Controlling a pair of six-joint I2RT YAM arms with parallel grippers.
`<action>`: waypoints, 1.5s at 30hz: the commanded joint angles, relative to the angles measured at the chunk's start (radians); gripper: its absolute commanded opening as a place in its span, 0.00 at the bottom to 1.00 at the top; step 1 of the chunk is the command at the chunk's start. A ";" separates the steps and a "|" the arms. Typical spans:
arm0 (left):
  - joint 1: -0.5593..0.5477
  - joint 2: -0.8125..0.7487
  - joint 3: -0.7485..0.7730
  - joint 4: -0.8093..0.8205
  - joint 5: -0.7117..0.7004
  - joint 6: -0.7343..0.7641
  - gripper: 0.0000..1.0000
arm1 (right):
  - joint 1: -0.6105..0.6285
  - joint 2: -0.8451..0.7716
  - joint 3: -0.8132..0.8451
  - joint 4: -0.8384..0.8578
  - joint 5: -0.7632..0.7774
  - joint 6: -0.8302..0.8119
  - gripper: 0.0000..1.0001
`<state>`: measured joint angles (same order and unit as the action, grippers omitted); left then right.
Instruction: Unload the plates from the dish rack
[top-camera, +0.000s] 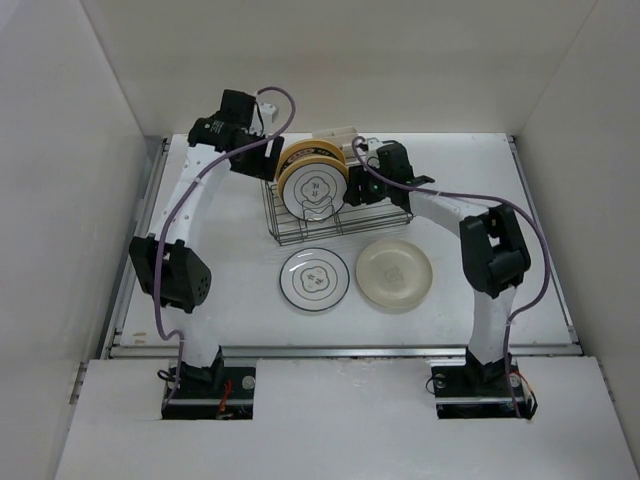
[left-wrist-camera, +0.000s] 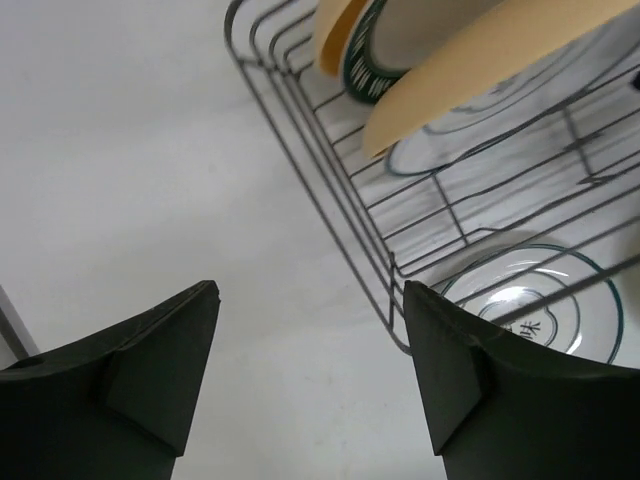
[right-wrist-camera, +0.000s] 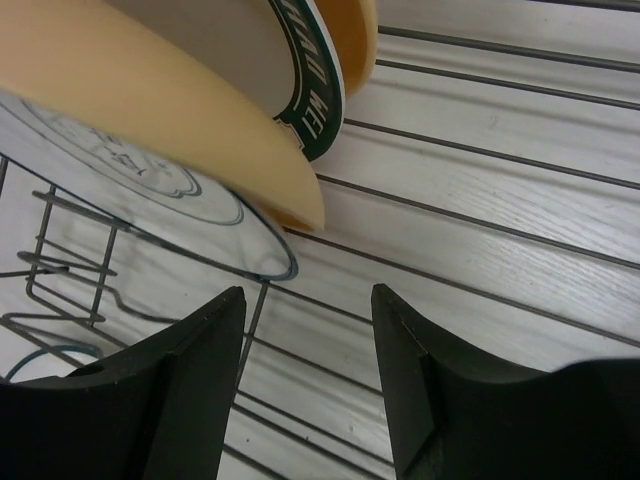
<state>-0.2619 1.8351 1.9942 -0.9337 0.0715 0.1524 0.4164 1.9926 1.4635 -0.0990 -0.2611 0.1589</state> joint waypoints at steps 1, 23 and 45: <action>0.052 0.016 -0.093 -0.007 -0.081 -0.145 0.70 | 0.005 0.041 0.075 0.100 -0.058 0.034 0.59; 0.090 0.395 0.152 -0.145 0.157 -0.143 0.00 | 0.005 0.016 0.012 0.197 -0.029 0.114 0.00; 0.121 0.408 0.170 -0.077 0.250 -0.212 0.00 | 0.107 -0.224 0.011 -0.018 0.331 -0.056 0.00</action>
<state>-0.1482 2.2936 2.1765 -1.0103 0.2707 -0.0666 0.4908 1.8542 1.4574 -0.1368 -0.0479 0.1066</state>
